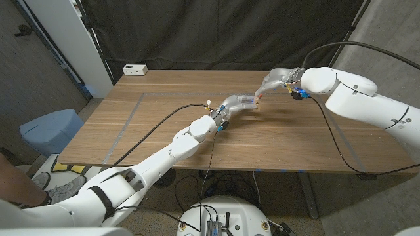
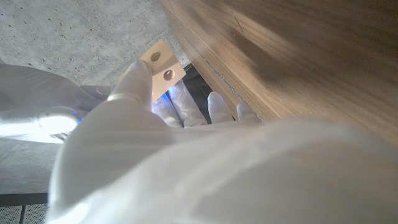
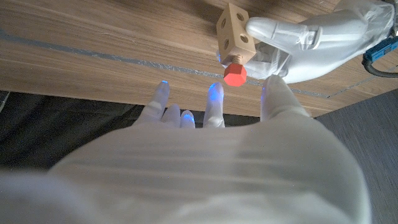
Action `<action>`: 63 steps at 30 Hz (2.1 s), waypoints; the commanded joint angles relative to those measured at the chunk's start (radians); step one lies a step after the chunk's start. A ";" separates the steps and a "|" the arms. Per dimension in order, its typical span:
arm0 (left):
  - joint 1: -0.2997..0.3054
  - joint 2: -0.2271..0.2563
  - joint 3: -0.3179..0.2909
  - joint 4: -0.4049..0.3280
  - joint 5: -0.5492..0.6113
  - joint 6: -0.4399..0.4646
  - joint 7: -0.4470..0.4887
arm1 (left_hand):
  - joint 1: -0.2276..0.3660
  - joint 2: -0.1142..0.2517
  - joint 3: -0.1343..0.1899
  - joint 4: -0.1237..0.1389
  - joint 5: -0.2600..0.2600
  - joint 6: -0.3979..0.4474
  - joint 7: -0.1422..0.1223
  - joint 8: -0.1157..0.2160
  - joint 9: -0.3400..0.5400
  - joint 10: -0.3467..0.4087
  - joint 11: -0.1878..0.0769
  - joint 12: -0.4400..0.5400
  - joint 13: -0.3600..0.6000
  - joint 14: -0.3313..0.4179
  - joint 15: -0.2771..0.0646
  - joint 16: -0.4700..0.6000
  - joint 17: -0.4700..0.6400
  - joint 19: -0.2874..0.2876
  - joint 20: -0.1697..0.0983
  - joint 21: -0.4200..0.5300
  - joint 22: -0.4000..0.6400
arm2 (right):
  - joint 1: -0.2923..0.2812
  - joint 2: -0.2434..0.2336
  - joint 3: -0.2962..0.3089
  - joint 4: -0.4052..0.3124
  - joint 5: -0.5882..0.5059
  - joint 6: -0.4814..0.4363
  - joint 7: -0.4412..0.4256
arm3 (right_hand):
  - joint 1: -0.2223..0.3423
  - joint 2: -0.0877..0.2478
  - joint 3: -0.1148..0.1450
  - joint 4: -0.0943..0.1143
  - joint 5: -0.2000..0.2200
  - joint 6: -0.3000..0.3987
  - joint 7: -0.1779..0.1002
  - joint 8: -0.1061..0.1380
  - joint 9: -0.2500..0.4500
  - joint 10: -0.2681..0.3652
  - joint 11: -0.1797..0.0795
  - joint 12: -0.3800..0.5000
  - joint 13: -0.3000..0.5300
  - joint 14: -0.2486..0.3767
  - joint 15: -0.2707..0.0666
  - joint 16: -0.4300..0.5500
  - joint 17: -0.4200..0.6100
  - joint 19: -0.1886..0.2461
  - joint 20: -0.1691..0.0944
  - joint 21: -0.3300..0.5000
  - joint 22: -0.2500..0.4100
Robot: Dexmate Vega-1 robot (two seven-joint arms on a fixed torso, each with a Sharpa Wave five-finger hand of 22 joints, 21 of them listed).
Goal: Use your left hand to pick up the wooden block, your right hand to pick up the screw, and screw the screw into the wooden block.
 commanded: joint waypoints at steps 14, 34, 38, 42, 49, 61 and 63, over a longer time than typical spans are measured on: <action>-0.010 -0.010 0.004 0.017 -0.002 0.001 -0.004 | 0.003 0.015 0.001 0.003 0.004 0.035 0.000 0.006 0.004 0.008 -0.001 0.003 0.006 0.012 -0.060 0.000 0.003 0.001 0.000 0.002 0.006 | 0.008 0.023 -0.036 0.008 -0.064 -0.031 -0.005 | 0.046 -0.001 0.024 -0.010 0.002 0.054 -0.016 0.035 0.014 0.037 -0.013 0.007 0.003 0.033 -0.010 0.009 0.001 0.029 -0.014 0.008 0.005; -0.006 -0.011 0.005 0.011 -0.001 0.006 0.002 | 0.004 0.015 0.000 0.003 0.004 0.035 0.000 0.006 0.004 0.008 -0.001 0.003 0.007 0.013 -0.061 0.000 0.002 0.001 0.000 0.002 0.006 | 0.004 0.028 -0.046 0.007 -0.097 -0.045 -0.009 | 0.090 0.012 0.044 -0.011 0.003 0.107 -0.034 0.073 0.032 0.075 -0.029 0.008 0.004 0.061 -0.028 0.012 0.003 0.050 -0.033 0.010 0.005; -0.008 -0.012 0.005 0.015 -0.001 0.004 0.003 | 0.004 0.015 0.000 0.003 0.004 0.036 0.000 0.006 0.004 0.008 -0.001 0.003 0.007 0.013 -0.060 0.000 0.002 0.002 0.000 0.003 0.006 | 0.008 0.031 -0.051 0.007 -0.107 -0.051 -0.007 | 0.093 0.012 0.044 -0.010 0.002 0.114 -0.037 0.078 0.035 0.079 -0.030 0.007 0.004 0.065 -0.030 0.013 0.003 0.051 -0.034 0.010 0.005; -0.010 -0.014 0.005 0.019 -0.001 0.002 0.003 | 0.004 0.015 0.000 0.003 0.004 0.037 0.000 0.006 0.004 0.009 -0.001 0.003 0.007 0.013 -0.059 0.000 0.002 0.002 -0.001 0.003 0.006 | 0.008 0.035 -0.053 0.010 -0.112 -0.049 -0.009 | 0.095 0.012 0.044 -0.009 0.001 0.123 -0.041 0.085 0.038 0.083 -0.032 0.007 0.004 0.070 -0.033 0.014 0.004 0.054 -0.036 0.010 0.005; -0.015 -0.017 0.005 0.028 -0.001 -0.003 0.001 | 0.004 0.016 -0.001 0.003 0.004 0.034 0.000 0.005 0.004 0.008 -0.001 0.003 0.008 0.013 -0.058 0.000 0.003 0.002 0.001 0.002 0.006 | 0.014 0.045 -0.061 0.017 -0.124 -0.047 -0.005 | 0.101 0.012 0.045 -0.008 0.001 0.145 -0.045 0.101 0.044 0.093 -0.036 0.007 0.004 0.077 -0.036 0.015 0.005 0.059 -0.039 0.010 0.005; -0.021 -0.021 0.005 0.042 -0.005 -0.008 -0.004 | 0.003 0.017 -0.001 0.004 0.004 0.036 0.000 0.006 0.004 0.008 -0.001 0.002 0.008 0.013 -0.058 0.000 0.003 0.001 0.001 0.002 0.006 | 0.014 0.052 -0.065 0.018 -0.139 -0.052 -0.004 | 0.107 0.016 0.045 -0.005 0.000 0.169 -0.057 0.122 0.055 0.111 -0.040 0.007 0.004 0.086 -0.047 0.017 0.007 0.066 -0.044 0.010 0.005; -0.021 -0.022 0.004 0.044 -0.006 -0.009 -0.005 | 0.003 0.017 -0.001 0.004 0.004 0.035 0.000 0.005 0.004 0.008 -0.001 0.002 0.008 0.013 -0.058 0.001 0.003 0.002 0.000 0.003 0.006 | 0.010 0.054 -0.064 0.020 -0.140 -0.049 -0.009 | 0.108 0.017 0.045 -0.005 0.000 0.174 -0.058 0.126 0.056 0.113 -0.042 0.007 0.004 0.089 -0.047 0.017 0.007 0.066 -0.045 0.010 0.005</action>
